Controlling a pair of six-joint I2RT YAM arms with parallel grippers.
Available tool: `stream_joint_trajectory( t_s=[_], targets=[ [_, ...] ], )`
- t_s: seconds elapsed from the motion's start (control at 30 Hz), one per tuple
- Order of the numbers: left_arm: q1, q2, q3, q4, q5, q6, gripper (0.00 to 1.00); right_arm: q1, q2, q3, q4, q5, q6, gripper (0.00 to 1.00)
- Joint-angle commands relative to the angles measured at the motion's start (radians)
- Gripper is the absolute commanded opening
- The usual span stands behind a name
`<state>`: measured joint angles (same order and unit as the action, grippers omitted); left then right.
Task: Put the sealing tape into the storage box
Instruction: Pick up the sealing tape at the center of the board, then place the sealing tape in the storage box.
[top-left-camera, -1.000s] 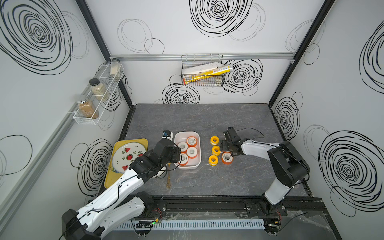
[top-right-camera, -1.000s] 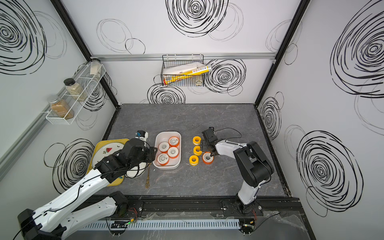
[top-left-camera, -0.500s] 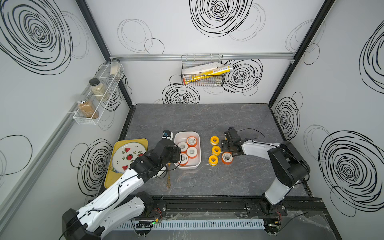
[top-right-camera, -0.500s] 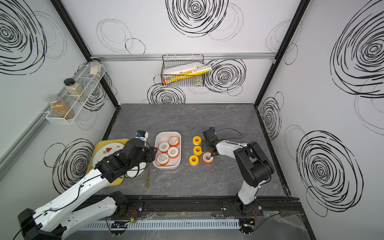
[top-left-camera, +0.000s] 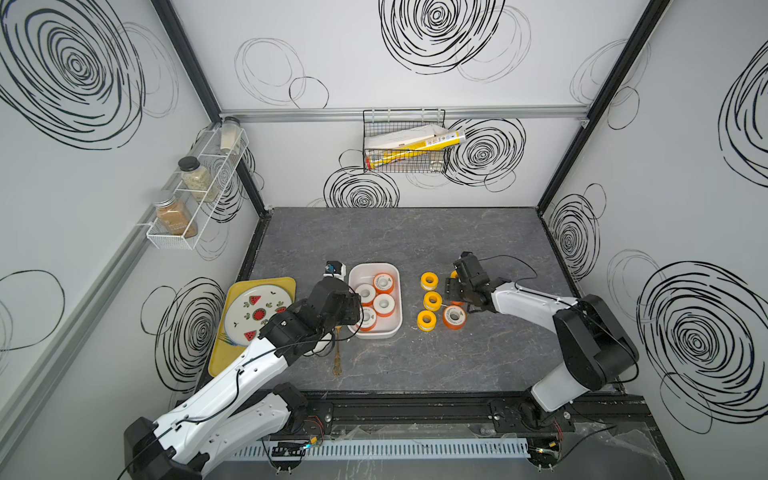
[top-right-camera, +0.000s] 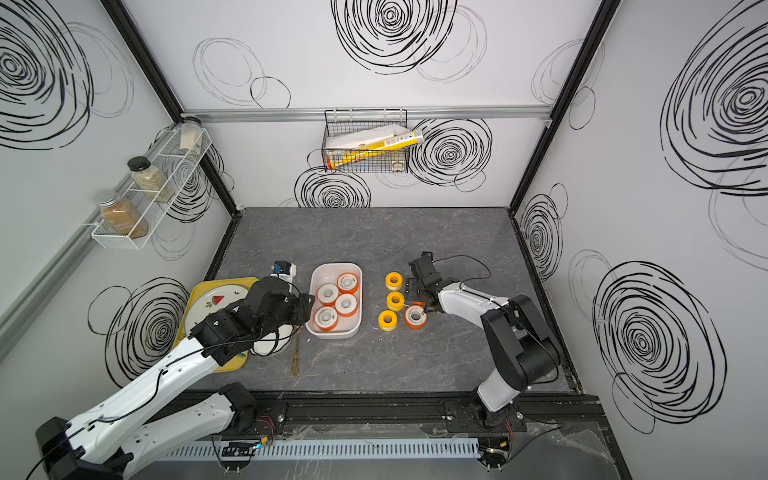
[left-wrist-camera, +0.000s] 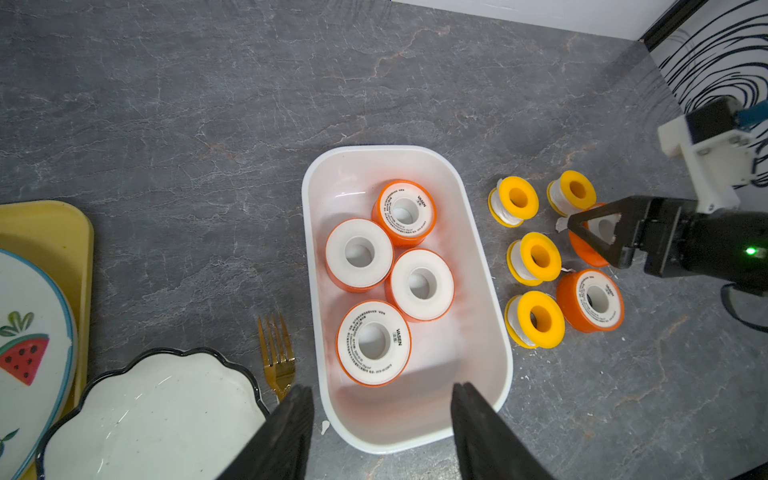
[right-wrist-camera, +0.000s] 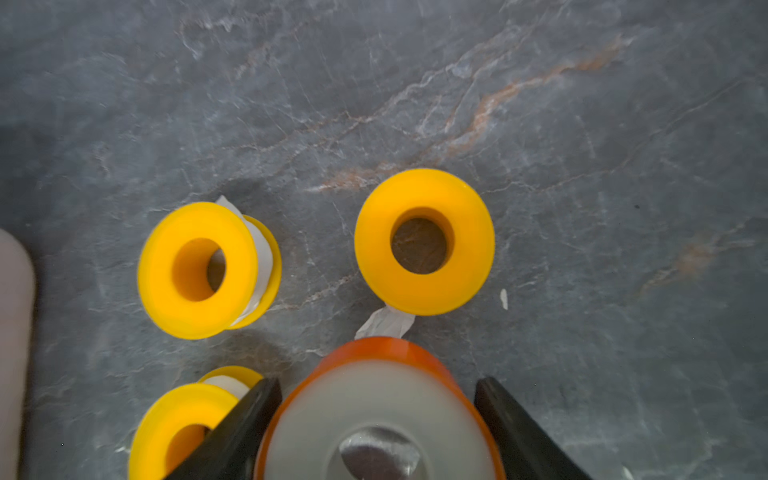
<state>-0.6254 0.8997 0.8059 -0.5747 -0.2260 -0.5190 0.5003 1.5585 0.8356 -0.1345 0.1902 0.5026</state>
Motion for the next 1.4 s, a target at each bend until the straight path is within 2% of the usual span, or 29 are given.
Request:
stream_joint_trajectory(
  t_s=[0.0,0.13,0.3,0.57,0.7,0.87,1.07,1.37],
  targets=[
    [0.002,-0.012,-0.008,0.024,-0.016,0.01,0.6,-0.002,-0.065,-0.007,-0.048,-0.04,-0.024,0.63],
    [0.003,-0.013,-0.008,0.024,-0.016,0.01,0.6,0.017,-0.1,0.027,-0.072,-0.084,-0.047,0.62],
    [0.004,-0.016,-0.008,0.024,-0.021,0.007,0.6,0.121,-0.066,0.141,-0.12,-0.055,-0.05,0.62],
    [0.004,-0.019,-0.008,0.023,-0.027,0.005,0.6,0.296,0.119,0.394,-0.174,-0.033,-0.056,0.62],
    [0.004,-0.022,-0.008,0.022,-0.029,0.005,0.6,0.35,0.227,0.511,-0.199,-0.034,-0.064,0.62],
    [0.004,-0.025,-0.008,0.022,-0.029,0.004,0.6,0.365,0.369,0.649,-0.223,-0.097,-0.089,0.62],
    [0.004,-0.027,-0.009,0.025,-0.027,0.004,0.6,0.368,0.488,0.789,-0.285,-0.038,-0.133,0.62],
    [0.004,-0.022,-0.01,0.024,-0.027,0.005,0.6,0.367,0.608,0.903,-0.323,0.015,-0.164,0.63]
  ],
)
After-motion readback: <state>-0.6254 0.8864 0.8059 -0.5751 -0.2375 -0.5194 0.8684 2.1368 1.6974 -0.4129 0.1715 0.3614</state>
